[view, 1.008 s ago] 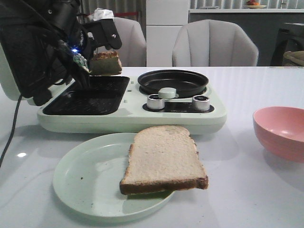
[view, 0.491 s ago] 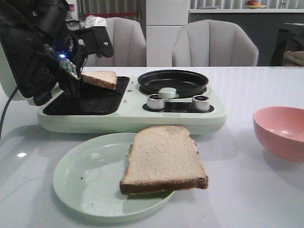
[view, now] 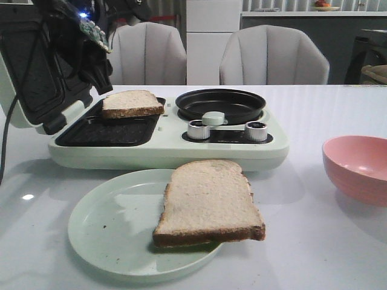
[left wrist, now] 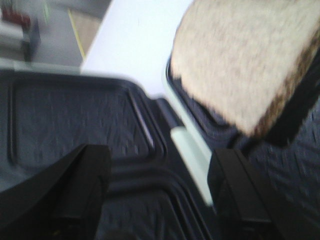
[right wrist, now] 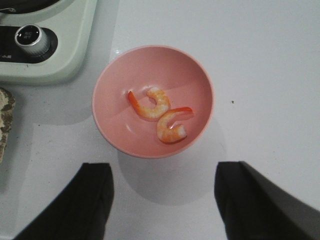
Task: Make breakfast with bread and shrimp
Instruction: 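Lift the bread with the left gripper and lay it on the waffle plate, then withdraw the left gripper from the sandwich maker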
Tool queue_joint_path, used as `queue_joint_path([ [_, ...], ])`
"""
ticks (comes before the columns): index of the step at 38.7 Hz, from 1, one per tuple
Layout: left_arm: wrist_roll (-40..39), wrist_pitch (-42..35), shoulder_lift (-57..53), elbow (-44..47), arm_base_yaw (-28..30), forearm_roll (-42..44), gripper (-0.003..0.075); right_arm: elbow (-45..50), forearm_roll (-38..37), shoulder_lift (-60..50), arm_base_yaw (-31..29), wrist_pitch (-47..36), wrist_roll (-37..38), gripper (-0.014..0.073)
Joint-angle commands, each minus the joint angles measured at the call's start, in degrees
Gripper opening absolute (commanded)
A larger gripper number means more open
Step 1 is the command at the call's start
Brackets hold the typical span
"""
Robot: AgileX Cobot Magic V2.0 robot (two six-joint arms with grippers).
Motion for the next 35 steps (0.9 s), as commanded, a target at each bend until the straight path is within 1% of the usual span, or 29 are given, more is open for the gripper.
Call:
queue_joint_path([
  [1, 0.4, 4.9, -5.9, -1.4, -0.5, -6.3, 0.0477, -1.9, -0.4, -0.3, -0.1, -4.0, -0.4, 0.0542],
  [4, 1.3, 6.1, -8.8, -1.4, -0.6, -11.8, 0.0477, -1.9, -0.4, -0.3, -0.1, -4.0, -0.4, 0.0542],
  [7, 4.1, 7.1, -12.8, -1.4, -0.6, -20.4, 0.0477, -1.9, -0.4, -0.3, -0.1, -4.0, -0.4, 0.0542],
  [11, 9.7, 8.3, -18.4, -1.4, -0.6, -30.8, 0.0477, -1.9, -0.4, -0.3, -0.1, -4.0, -0.4, 0.0542],
  [17, 16.5, 8.3, -26.9, 0.1, -0.6, -43.8, 0.0477, -1.9, -0.4, -0.3, -0.1, -4.0, -0.4, 0.0542],
  [19, 17.5, 8.3, -29.7, 1.3, -0.6, -46.2, 0.0477, -1.9, -0.4, -0.3, -0.1, -4.0, -0.4, 0.0542],
  [24, 18.6, 8.3, -36.9, 6.2, -0.6, -48.9, 0.0477, -1.9, -0.4, -0.3, -0.1, -4.0, -0.4, 0.0542],
  [35, 18.6, 8.2, -51.9, 19.3, -0.6, -50.6, 0.0477, -1.9, 0.4, -0.3, -0.1, -4.0, -0.4, 0.0542],
])
